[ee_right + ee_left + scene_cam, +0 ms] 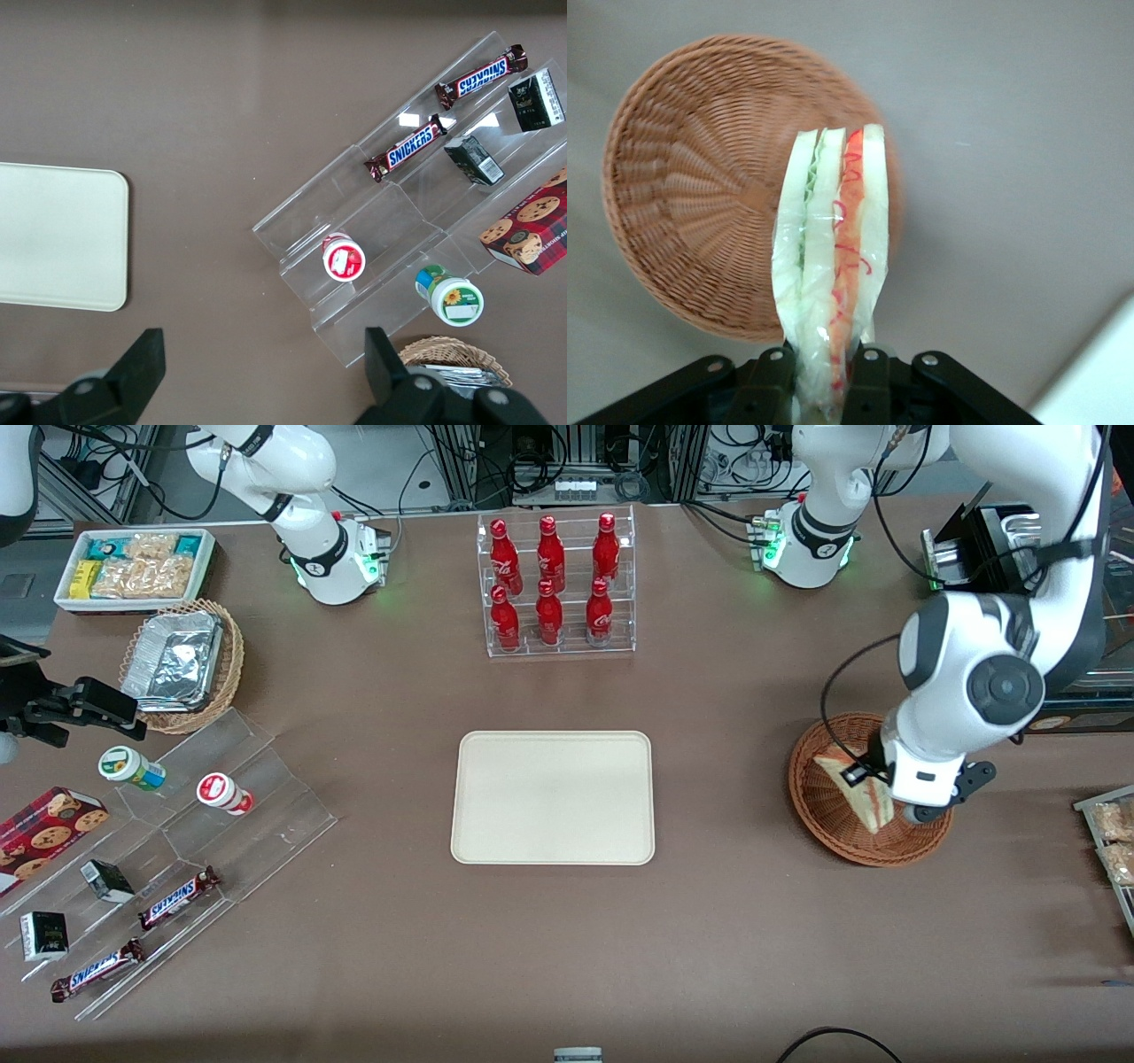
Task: Place sandwich from basket to tray
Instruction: 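Carry the held sandwich over the cream tray and lower it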
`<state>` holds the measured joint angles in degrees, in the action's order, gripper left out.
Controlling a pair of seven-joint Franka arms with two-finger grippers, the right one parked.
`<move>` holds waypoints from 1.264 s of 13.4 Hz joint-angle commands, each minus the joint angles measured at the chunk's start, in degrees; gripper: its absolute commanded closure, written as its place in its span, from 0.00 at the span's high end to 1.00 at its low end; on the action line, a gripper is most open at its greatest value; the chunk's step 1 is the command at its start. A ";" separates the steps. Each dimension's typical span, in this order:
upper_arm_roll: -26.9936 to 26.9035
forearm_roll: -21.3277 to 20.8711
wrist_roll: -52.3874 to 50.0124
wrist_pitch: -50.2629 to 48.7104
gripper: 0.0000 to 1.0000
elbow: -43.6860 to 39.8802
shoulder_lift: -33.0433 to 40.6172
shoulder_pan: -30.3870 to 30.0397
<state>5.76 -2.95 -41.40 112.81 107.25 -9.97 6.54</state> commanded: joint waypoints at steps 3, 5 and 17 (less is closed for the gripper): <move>11.70 -1.79 0.97 -0.93 0.07 -6.51 -2.41 0.05; 16.54 -4.43 0.71 0.21 0.10 -8.27 -5.04 0.05; 20.34 -20.14 -13.07 13.49 0.12 -12.93 -23.94 13.14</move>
<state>26.34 -18.79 -50.70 126.49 97.52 -30.42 18.18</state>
